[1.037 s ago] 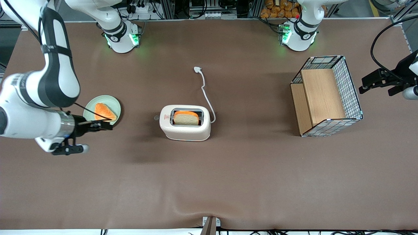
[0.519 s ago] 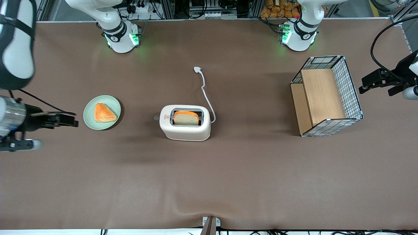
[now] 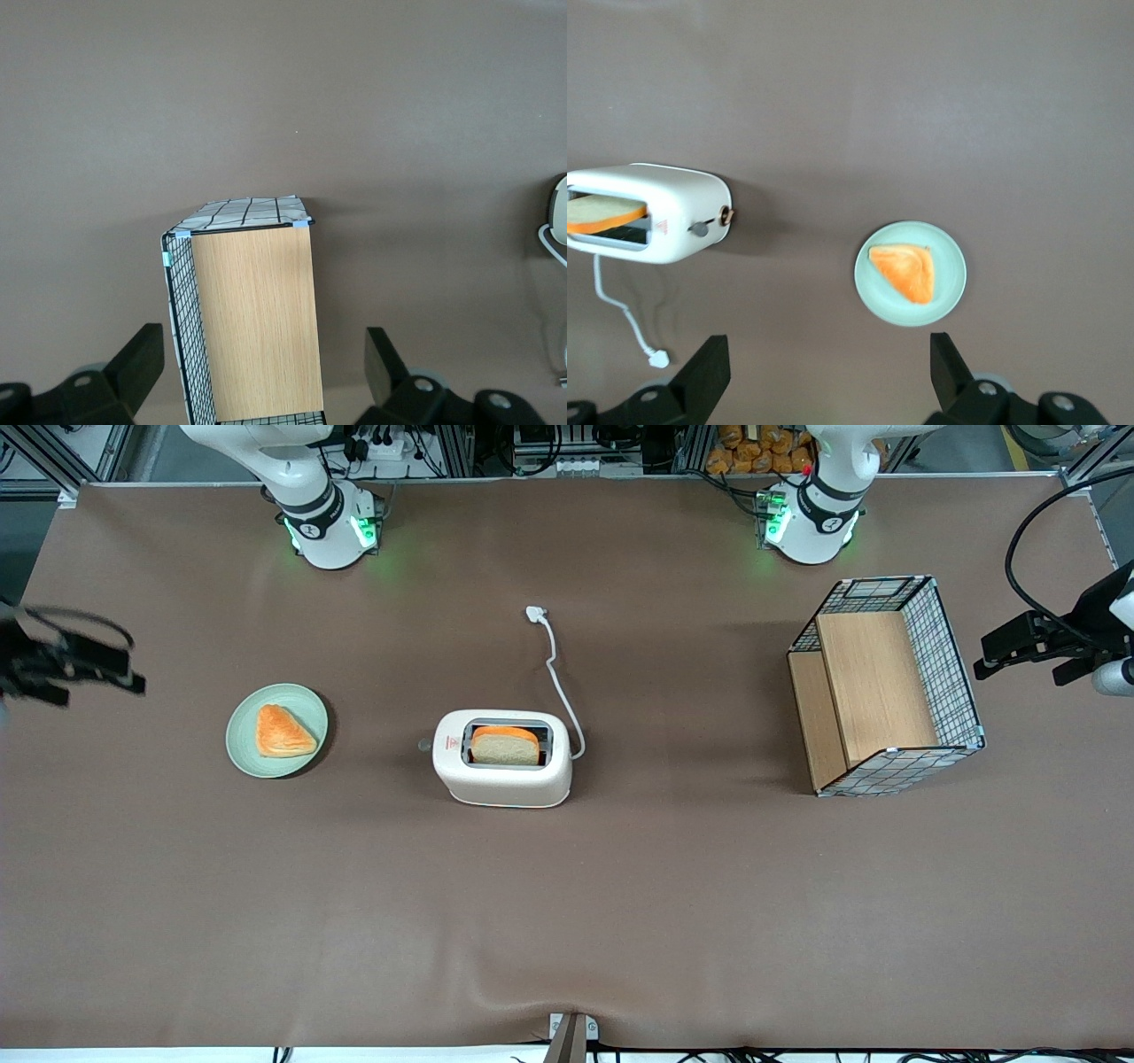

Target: Press toaster button with right arm

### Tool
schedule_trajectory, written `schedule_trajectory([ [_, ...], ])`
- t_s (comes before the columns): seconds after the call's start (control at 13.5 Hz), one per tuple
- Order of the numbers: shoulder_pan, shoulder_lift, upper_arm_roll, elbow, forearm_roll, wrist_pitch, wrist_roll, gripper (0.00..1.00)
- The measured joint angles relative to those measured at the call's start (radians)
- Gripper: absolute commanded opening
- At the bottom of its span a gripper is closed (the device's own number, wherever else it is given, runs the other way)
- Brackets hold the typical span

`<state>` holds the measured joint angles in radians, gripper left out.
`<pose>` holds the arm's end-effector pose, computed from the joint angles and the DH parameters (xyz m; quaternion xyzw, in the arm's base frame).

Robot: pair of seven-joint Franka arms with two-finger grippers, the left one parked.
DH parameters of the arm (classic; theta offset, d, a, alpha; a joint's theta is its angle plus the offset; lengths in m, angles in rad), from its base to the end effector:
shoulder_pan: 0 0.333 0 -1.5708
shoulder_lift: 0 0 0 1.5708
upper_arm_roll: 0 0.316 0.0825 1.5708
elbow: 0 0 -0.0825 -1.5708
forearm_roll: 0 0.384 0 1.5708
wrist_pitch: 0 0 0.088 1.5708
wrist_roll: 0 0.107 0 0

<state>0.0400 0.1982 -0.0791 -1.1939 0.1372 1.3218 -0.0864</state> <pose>0.5866 0.0003 0.6643 -0.9969 -0.0386 0.0311 0.0613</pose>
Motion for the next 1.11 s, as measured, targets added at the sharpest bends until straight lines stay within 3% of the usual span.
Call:
schedule_trajectory([
  [0.22,0.0,-0.122,0.009,-0.139,-0.007,0.015,0.031,1.0],
  [0.74,-0.007,-0.23,0.011,-0.323,-0.04,0.095,0.034,1.0],
  [1.11,-0.026,-0.239,0.043,-0.342,-0.08,0.125,0.034,1.0],
])
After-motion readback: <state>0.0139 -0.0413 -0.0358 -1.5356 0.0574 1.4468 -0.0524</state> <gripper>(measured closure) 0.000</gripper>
